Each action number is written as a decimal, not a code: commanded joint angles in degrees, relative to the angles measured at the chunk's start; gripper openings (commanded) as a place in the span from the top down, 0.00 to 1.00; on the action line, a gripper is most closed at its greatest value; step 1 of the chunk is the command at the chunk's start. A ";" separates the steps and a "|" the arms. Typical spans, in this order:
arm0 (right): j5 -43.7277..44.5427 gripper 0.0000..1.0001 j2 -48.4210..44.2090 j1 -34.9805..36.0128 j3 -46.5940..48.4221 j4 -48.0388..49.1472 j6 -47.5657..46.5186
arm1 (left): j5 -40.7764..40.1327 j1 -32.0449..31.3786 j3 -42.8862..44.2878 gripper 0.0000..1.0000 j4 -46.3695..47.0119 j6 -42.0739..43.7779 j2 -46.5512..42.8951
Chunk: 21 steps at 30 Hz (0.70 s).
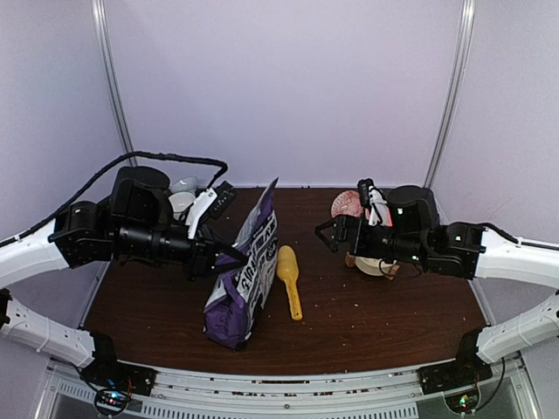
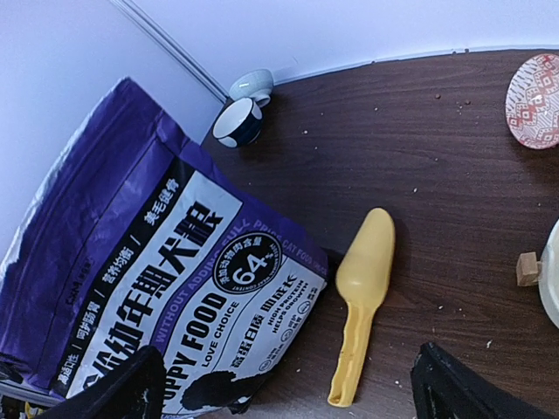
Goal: Serve the pet food
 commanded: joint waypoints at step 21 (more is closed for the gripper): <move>9.20 0.00 -1.07 1.56 5.04 -2.63 0.14 | -24.28 10.19 20.14 0.41 -16.78 -9.17 2.83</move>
